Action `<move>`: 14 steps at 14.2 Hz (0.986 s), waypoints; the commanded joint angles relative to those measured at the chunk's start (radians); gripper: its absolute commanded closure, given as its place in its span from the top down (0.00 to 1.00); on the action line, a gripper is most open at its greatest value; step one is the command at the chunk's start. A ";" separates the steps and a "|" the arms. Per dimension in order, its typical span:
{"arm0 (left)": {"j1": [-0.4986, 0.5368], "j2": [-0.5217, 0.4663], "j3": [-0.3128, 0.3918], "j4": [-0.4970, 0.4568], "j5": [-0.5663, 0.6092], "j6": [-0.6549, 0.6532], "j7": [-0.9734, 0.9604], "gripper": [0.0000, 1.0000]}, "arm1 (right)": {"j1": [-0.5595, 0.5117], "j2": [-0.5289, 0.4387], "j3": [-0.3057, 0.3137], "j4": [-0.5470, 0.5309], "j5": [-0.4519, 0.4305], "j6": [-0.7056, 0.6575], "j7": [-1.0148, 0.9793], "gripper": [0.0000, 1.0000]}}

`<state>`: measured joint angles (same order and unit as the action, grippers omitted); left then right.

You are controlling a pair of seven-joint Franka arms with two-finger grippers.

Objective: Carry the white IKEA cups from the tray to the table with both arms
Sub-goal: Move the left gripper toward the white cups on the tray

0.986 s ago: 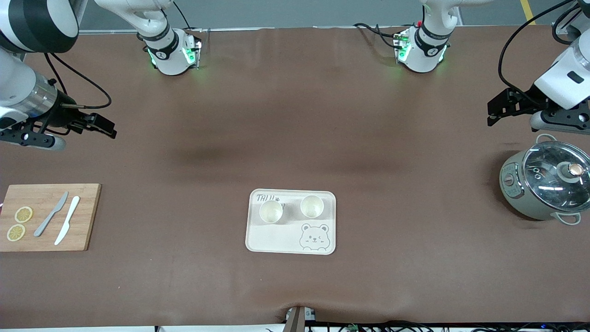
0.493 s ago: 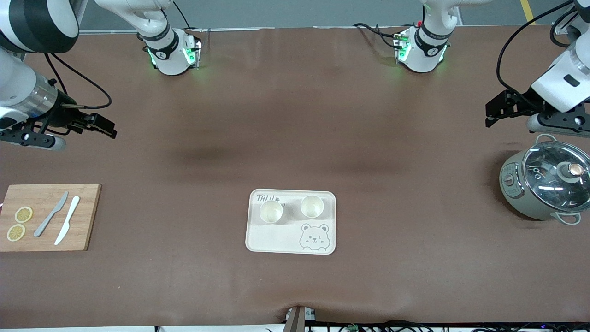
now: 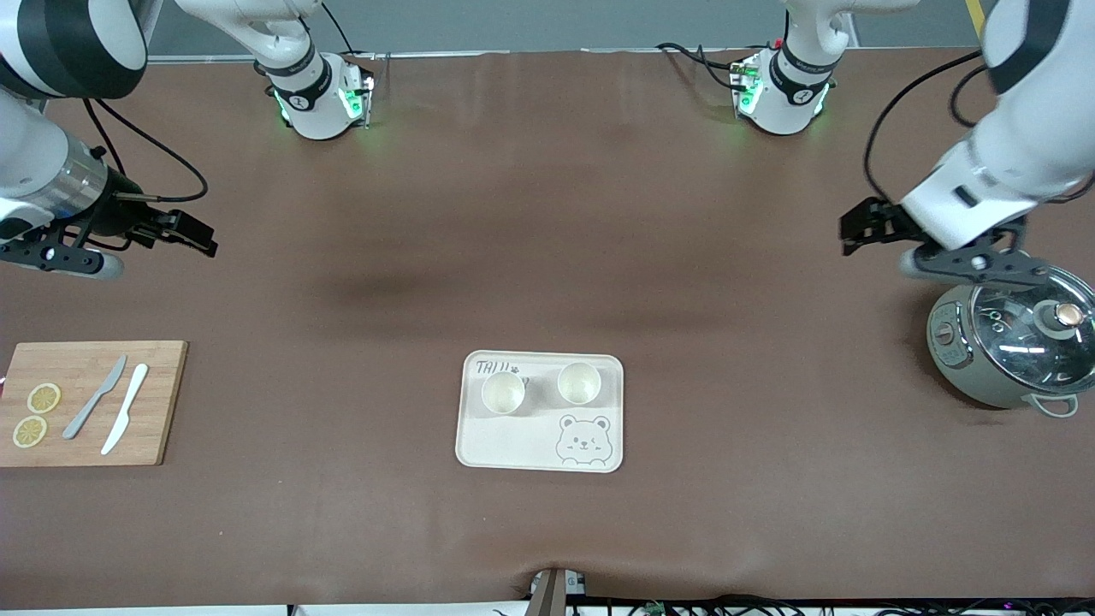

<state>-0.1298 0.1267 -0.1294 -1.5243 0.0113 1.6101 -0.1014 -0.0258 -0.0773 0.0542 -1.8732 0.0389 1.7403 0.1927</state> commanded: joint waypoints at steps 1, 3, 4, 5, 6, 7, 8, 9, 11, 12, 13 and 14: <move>-0.060 0.103 -0.004 0.116 0.018 -0.009 -0.087 1.00 | -0.002 -0.027 0.006 -0.023 -0.016 0.001 0.010 1.00; -0.118 0.172 -0.003 0.156 0.019 0.037 -0.158 1.00 | -0.002 -0.025 0.006 -0.023 -0.016 0.002 0.010 1.00; -0.131 0.194 -0.004 0.162 0.021 0.069 -0.173 1.00 | -0.002 -0.027 0.006 -0.023 -0.016 0.001 0.010 1.00; -0.142 0.226 -0.004 0.170 0.021 0.143 -0.173 1.00 | -0.002 -0.027 0.006 -0.023 -0.016 0.001 0.010 1.00; -0.149 0.241 -0.006 0.173 0.019 0.192 -0.182 1.00 | -0.002 -0.026 0.006 -0.023 -0.016 0.001 0.010 1.00; -0.171 0.267 -0.003 0.177 0.019 0.214 -0.211 1.00 | -0.002 -0.027 0.006 -0.023 -0.016 0.001 0.010 1.00; -0.192 0.298 0.005 0.196 0.021 0.229 -0.256 1.00 | -0.002 -0.027 0.006 -0.023 -0.016 0.001 0.010 1.00; -0.212 0.338 0.007 0.219 0.032 0.235 -0.276 1.00 | -0.002 -0.027 0.006 -0.023 -0.016 -0.001 0.010 1.00; -0.243 0.395 0.020 0.243 0.067 0.275 -0.287 1.00 | -0.002 -0.027 0.006 -0.023 -0.016 -0.001 0.010 1.00; -0.244 0.424 0.020 0.250 0.067 0.293 -0.288 1.00 | -0.002 -0.027 0.006 -0.023 -0.016 -0.001 0.010 1.00; -0.255 0.447 0.022 0.251 0.067 0.312 -0.288 1.00 | -0.002 -0.027 0.006 -0.023 -0.016 -0.001 0.010 1.00; -0.264 0.494 0.022 0.268 0.067 0.344 -0.297 1.00 | 0.000 -0.027 0.006 -0.023 -0.016 -0.001 0.010 1.00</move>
<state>-0.3716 0.5499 -0.1225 -1.3203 0.0561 1.9316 -0.3776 -0.0257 -0.0773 0.0548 -1.8759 0.0389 1.7403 0.1928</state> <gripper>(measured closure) 0.000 0.000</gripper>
